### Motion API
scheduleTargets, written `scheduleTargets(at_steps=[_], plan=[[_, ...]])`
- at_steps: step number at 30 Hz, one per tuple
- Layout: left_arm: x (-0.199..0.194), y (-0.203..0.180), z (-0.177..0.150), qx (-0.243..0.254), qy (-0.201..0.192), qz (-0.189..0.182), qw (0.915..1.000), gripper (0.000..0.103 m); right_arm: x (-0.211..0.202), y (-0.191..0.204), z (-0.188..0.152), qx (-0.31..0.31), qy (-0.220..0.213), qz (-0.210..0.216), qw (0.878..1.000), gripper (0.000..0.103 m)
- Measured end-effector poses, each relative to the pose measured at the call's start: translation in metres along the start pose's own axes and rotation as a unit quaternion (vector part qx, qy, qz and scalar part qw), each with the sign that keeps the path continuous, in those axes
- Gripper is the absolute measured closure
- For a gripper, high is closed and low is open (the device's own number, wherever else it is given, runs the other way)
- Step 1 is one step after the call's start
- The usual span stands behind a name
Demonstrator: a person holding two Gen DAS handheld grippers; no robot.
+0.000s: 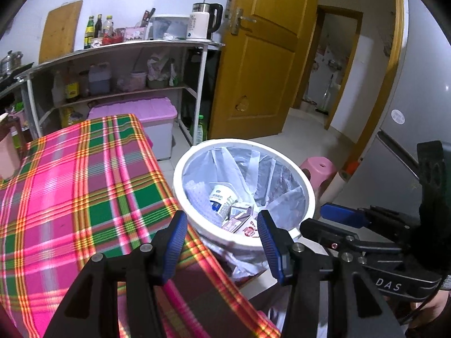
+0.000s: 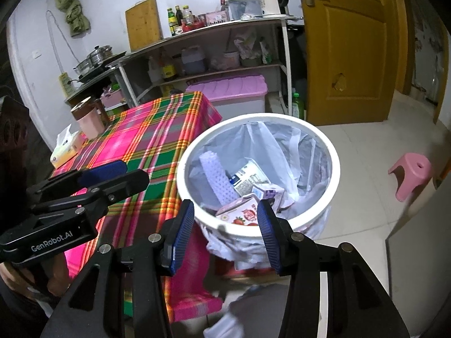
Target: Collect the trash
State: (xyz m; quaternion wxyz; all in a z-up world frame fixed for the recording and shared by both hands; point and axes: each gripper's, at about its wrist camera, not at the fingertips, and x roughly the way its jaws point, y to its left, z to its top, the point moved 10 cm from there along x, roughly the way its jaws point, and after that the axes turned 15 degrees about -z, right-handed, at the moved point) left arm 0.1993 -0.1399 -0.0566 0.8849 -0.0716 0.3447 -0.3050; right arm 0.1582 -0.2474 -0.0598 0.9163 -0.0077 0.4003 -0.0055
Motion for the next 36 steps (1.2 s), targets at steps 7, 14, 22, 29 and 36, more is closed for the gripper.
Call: scheduleTargets(at_steps=[7,14,22,29,36], plan=[[-0.025,0.000,-0.011,-0.003,-0.016,0.020,0.9997,0.052,-0.017,0.012,-0.010,-0.017,-0.010,0.002,1.000,0.055],[-0.047,-0.001,-0.021,-0.005,-0.028,0.034,0.9990,0.051,-0.033,0.023,-0.017,-0.031,-0.020,0.005,0.999,0.055],[-0.059,-0.003,-0.029,-0.004,-0.029,0.039,0.9988,0.051,-0.043,0.028,-0.020,-0.035,-0.026,0.006,0.999,0.055],[-0.061,-0.005,-0.033,0.000,-0.028,0.046,0.9985,0.051,-0.046,0.029,-0.022,-0.036,-0.027,0.007,0.999,0.055],[-0.063,-0.006,-0.035,0.001,-0.028,0.052,0.9983,0.051,-0.046,0.029,-0.023,-0.036,-0.027,0.007,0.999,0.055]])
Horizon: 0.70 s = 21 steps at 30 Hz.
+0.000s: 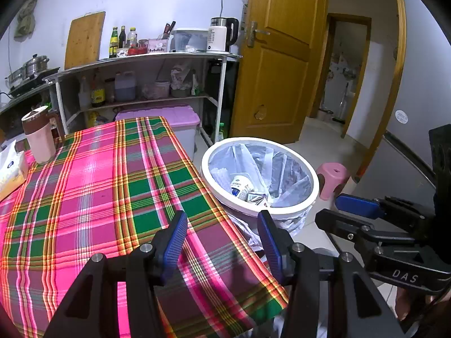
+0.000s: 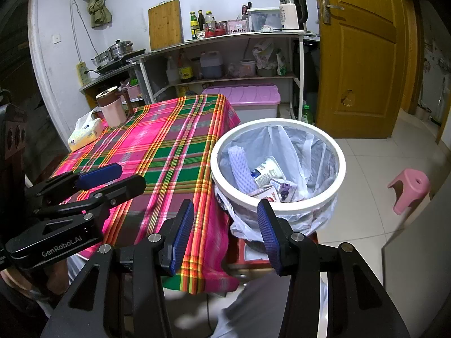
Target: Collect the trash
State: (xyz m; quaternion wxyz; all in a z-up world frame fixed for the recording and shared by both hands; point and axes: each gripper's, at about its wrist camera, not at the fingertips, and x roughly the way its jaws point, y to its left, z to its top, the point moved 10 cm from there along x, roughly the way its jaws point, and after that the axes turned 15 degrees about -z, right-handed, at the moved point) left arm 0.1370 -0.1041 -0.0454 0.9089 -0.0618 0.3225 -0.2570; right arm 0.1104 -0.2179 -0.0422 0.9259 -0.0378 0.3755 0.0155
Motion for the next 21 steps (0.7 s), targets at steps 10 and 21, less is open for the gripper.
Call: scheduleTargets(at_steps=[10,21], plan=[[-0.0023,0.0005,-0.0026,-0.003,0.002,0.002,1.0000,0.051,0.0000,0.0005,-0.0007,0.000,0.000,0.000,1.000,0.055],[-0.0036,0.0029,-0.0051,-0.004,0.002,0.005,1.0000,0.051,-0.0017,0.0013,-0.0021,0.000,0.000,0.000,1.000,0.055]])
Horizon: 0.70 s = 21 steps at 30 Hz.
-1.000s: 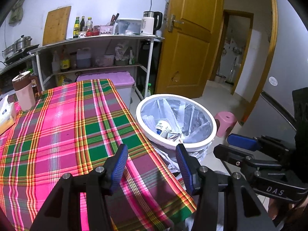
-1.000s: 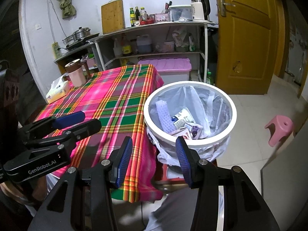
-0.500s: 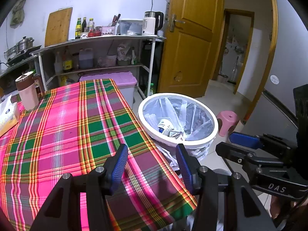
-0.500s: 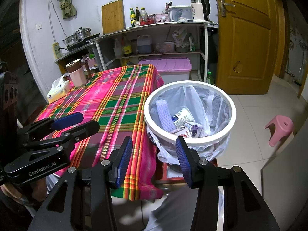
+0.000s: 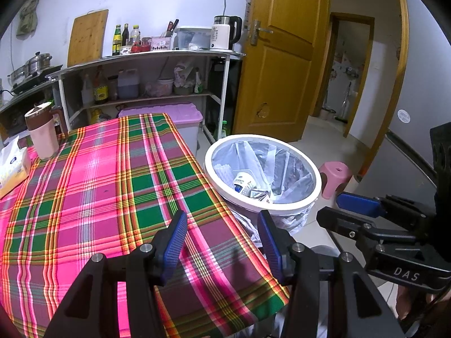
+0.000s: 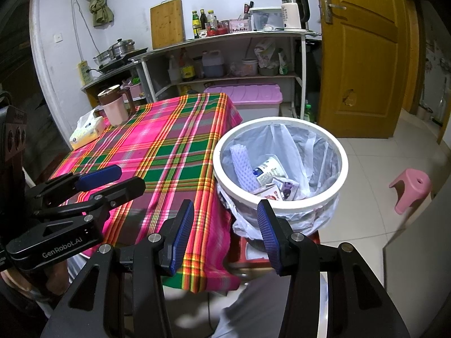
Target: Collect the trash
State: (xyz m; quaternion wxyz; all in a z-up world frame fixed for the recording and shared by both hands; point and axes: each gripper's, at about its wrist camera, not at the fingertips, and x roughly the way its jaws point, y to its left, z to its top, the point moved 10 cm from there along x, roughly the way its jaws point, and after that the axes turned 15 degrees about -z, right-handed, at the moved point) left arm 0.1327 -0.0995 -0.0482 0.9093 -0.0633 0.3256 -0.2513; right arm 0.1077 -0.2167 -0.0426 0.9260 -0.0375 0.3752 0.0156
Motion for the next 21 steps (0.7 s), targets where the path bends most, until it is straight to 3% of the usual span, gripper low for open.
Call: scheduleTargets(at_steps=[21], plan=[[-0.0021,0.0012,-0.0021,0.001,0.002,0.002,1.0000,0.051,-0.0004,0.0007,-0.0008,0.000,0.000,0.001,1.000,0.055]])
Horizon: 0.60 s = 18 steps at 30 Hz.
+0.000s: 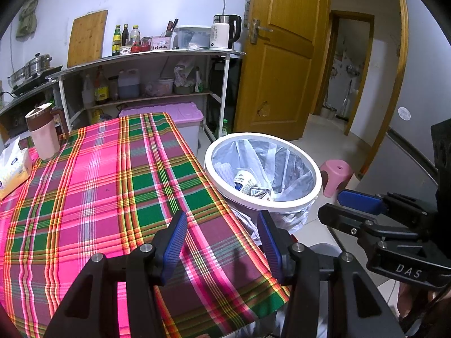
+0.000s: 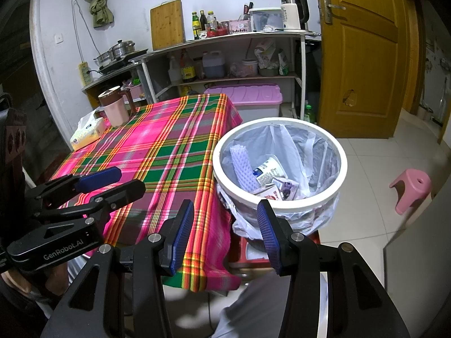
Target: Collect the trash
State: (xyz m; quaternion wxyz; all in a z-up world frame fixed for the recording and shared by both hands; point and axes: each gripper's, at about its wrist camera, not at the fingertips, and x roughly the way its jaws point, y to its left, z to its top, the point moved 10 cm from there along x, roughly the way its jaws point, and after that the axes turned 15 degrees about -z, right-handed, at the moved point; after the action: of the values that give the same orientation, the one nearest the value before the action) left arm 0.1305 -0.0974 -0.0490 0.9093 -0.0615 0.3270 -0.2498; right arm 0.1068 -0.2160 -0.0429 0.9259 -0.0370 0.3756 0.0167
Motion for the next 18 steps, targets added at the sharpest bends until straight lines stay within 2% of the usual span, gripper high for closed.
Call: scheduleTargets(at_steps=[18], plan=[[0.0021,0.0021,-0.0066,-0.003,0.007,0.006,1.0000,0.051,0.0004,-0.0015,-0.0001,0.000,0.000,0.000,1.000,0.055]])
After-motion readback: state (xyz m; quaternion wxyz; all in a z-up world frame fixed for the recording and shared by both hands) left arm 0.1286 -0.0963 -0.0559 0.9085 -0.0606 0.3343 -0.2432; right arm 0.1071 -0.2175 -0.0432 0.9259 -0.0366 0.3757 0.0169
